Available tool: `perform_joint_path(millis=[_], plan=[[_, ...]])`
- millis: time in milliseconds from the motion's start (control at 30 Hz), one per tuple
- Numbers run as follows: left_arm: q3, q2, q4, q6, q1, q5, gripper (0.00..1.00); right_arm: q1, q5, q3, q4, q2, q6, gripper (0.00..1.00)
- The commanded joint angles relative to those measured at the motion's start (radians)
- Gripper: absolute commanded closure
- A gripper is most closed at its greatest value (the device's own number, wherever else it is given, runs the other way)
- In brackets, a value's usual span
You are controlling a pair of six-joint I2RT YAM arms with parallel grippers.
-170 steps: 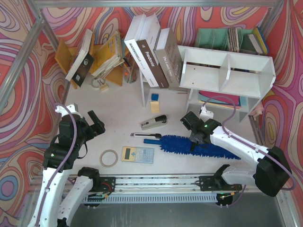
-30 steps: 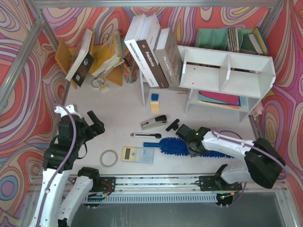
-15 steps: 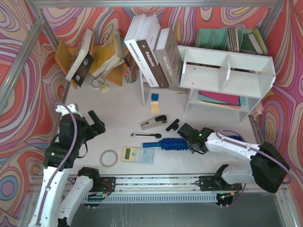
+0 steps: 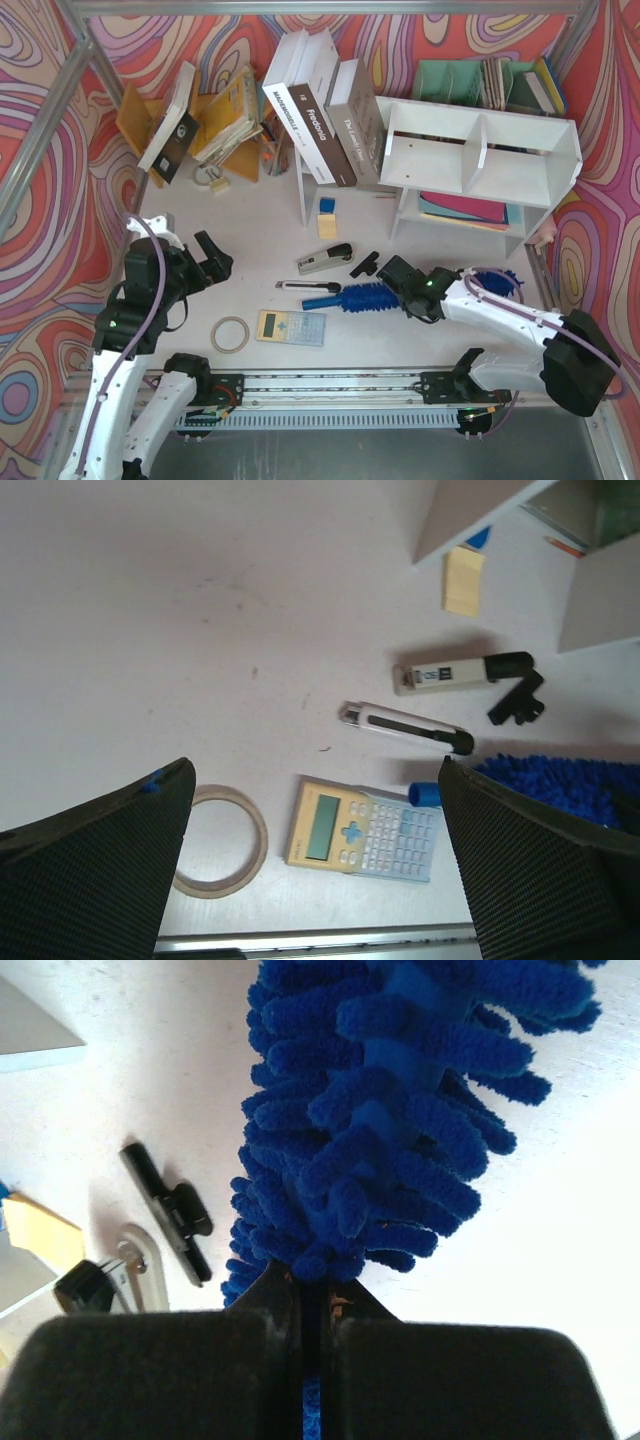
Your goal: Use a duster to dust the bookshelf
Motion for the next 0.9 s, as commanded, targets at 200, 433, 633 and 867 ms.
perform_joint_path(millis=[200,433,633,867], plan=[[0.091,0.046,0.133,0.056,-0.014,0.329,0.02,0.001,0.115,0.034,-0.004,-0.106,-0.091,1.0],[0.12,0.115,0.235,0.077,-0.251,0.235,0.02,0.001,0.128,0.06,-0.014,-0.183,-0.171,1.0],[0.158,0.256,0.293,0.159,-0.522,0.06,0.02,0.002,0.136,0.064,-0.003,-0.244,-0.238,1.0],[0.136,0.443,0.396,0.243,-0.666,0.01,0.02,0.001,0.147,0.093,-0.028,-0.273,-0.257,1.0]])
